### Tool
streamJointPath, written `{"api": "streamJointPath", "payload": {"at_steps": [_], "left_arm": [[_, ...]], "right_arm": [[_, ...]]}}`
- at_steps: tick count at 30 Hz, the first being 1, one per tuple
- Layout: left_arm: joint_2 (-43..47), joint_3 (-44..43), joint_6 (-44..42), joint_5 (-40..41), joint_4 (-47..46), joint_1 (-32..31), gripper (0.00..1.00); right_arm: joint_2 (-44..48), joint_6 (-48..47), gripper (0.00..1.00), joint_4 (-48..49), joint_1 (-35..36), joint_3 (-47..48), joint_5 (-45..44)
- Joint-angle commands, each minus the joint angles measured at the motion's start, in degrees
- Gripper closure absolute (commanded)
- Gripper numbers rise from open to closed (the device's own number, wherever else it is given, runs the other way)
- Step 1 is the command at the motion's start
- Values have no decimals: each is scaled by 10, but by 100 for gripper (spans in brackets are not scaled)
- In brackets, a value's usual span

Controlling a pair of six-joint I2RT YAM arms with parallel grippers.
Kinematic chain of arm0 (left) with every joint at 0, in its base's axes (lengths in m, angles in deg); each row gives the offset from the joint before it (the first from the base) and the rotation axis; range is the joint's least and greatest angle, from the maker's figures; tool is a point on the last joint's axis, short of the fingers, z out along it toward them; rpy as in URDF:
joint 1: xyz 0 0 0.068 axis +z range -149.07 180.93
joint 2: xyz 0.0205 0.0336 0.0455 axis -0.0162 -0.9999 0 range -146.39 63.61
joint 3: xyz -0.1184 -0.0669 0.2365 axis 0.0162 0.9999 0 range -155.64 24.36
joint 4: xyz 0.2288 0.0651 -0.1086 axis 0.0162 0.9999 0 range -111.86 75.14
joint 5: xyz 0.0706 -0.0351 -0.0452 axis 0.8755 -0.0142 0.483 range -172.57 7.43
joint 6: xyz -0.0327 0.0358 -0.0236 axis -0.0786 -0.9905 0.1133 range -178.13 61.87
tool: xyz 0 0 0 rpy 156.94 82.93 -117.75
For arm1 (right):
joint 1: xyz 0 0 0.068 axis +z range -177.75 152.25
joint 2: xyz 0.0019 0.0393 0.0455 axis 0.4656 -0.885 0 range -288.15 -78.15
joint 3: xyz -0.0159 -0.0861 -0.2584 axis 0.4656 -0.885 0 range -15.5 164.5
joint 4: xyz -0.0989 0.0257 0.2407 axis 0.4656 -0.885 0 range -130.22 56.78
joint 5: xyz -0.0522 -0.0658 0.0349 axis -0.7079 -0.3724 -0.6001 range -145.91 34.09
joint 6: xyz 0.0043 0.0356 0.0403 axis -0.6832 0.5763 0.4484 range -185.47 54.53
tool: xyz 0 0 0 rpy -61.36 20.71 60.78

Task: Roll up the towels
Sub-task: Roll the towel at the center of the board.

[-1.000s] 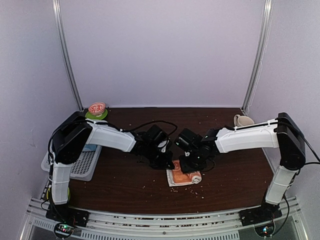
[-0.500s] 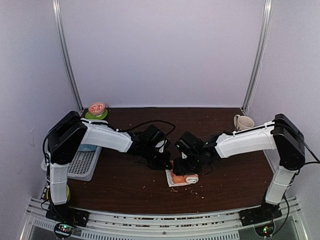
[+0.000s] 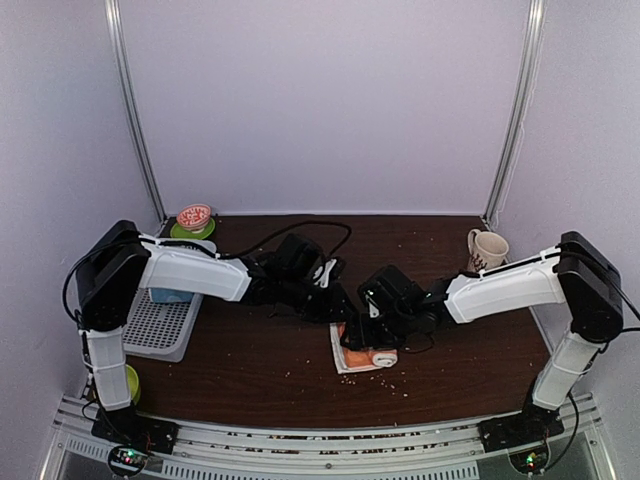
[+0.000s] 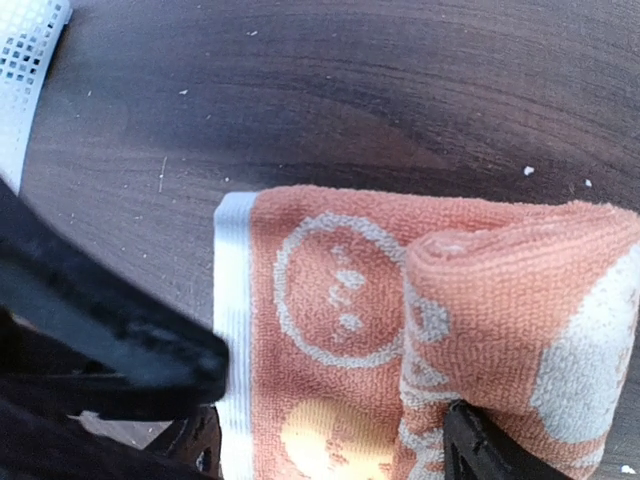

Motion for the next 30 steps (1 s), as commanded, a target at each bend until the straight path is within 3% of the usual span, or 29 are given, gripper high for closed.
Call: {"api": "streamJointPath", "payload": {"at_steps": [1, 9, 17, 30], "left_arm": [[-43, -30, 25, -64, -97, 4, 82], [-117, -68, 58, -131, -151, 3, 82], [-150, -71, 83, -127, -165, 11, 82], [-209, -79, 149, -134, -178, 30, 83]], "right_arm": [[-6, -5, 22, 1, -7, -24, 13], [-4, -18, 20, 12, -9, -29, 21], [-1, -41, 19, 0, -9, -27, 18], [35, -105, 18, -105, -1, -5, -11]]}}
